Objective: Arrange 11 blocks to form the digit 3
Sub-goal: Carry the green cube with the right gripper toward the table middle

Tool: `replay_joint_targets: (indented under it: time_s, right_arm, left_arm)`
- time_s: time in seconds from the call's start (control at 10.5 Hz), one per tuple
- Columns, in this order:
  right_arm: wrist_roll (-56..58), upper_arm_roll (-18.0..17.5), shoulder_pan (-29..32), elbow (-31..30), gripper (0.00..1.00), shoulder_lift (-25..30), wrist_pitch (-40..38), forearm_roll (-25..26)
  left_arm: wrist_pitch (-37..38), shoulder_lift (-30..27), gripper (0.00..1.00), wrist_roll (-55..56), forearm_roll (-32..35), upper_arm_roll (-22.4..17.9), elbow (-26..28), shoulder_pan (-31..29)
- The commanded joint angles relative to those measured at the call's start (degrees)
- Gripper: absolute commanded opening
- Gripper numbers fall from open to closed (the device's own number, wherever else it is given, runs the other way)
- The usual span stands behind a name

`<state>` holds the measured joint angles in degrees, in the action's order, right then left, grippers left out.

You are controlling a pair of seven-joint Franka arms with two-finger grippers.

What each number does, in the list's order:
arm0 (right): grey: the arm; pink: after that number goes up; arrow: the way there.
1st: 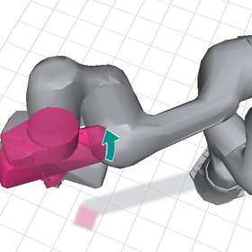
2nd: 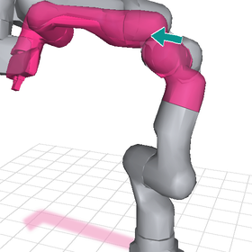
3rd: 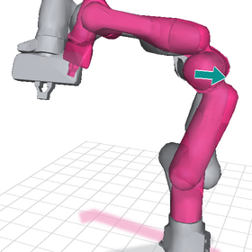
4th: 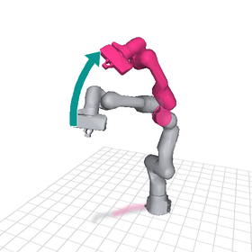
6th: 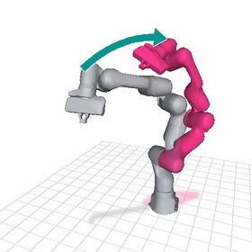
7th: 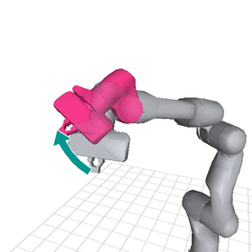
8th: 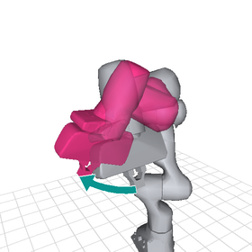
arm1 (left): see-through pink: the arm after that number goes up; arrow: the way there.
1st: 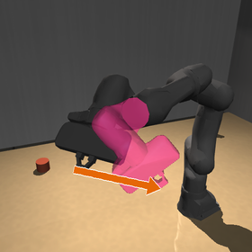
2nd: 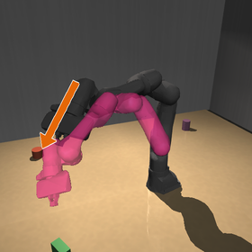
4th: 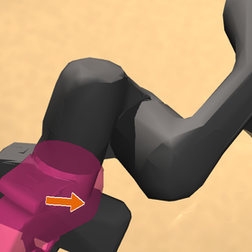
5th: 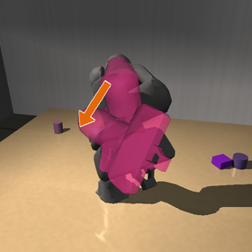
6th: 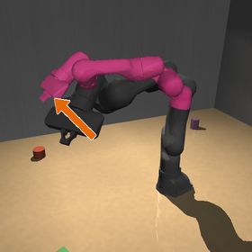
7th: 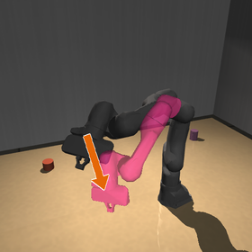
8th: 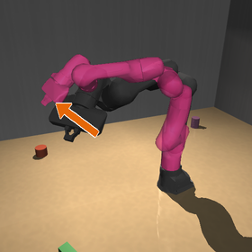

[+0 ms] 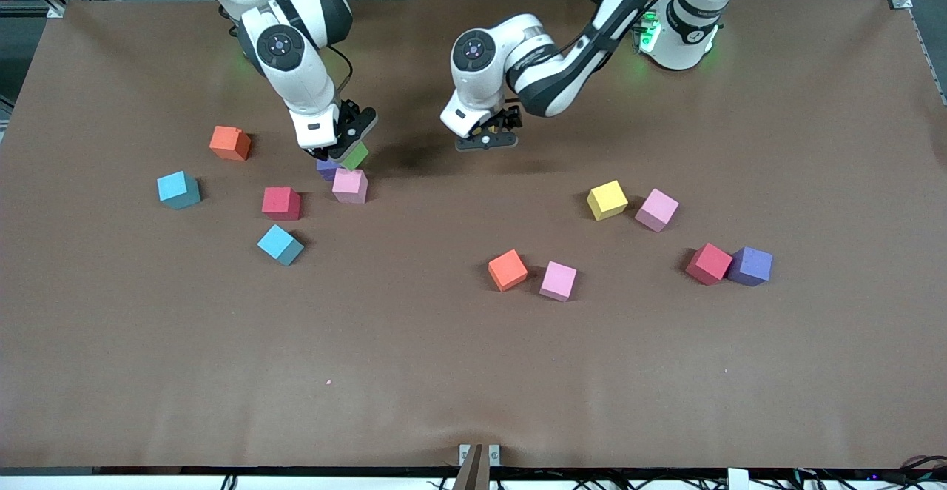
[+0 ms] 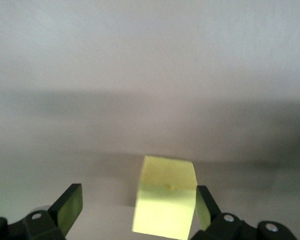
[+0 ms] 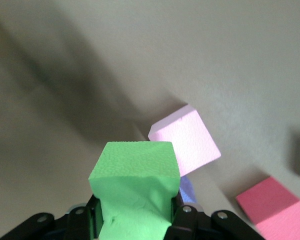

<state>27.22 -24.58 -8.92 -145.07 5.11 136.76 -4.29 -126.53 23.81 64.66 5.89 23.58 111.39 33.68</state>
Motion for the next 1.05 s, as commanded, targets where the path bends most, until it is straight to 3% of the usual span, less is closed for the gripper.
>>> replay_joint_targets:
  time_s: [0.0,0.19,0.29,0.38,0.48,0.76,0.95]
  right_arm:
    - [3.1,-0.55,-3.89,0.49,0.38,0.08,1.3,0.25]
    - [3.27,-0.73,-7.85,3.2,0.38,-4.12,2.01,0.33]
    - [3.28,-0.73,-10.04,4.78,0.39,-6.23,2.36,2.34]
    - [2.75,-0.81,-11.72,6.71,0.4,-8.78,3.41,8.1]
    - [2.31,-0.82,-12.43,8.04,0.4,-11.59,3.51,9.46]
    - [-1.46,-0.9,-17.52,10.76,0.36,-16.35,4.56,9.56]
    - [-5.32,-0.73,-20.69,14.89,0.41,-20.56,4.48,10.27]
  left_arm:
    - [4.61,-7.0,1.0,0.48,0.7,-1.07,1.2,-6.92]
    - [5.94,-8.96,1.0,-5.2,1.05,-1.52,1.99,-14.84]
    - [6.21,-8.52,1.0,-11.59,1.14,-3.87,2.16,-16.87]
    - [6.12,-7.04,1.0,-16.79,0.88,-4.42,1.47,-18.8]
    - [5.95,-5.89,1.0,-18.23,1.39,-4.42,1.37,-20.65]
    - [0.09,0.16,1.0,-16.94,1.49,-4.6,1.63,-22.33]
    - [-0.21,0.54,1.0,-16.58,1.49,-4.6,3.12,-22.51]
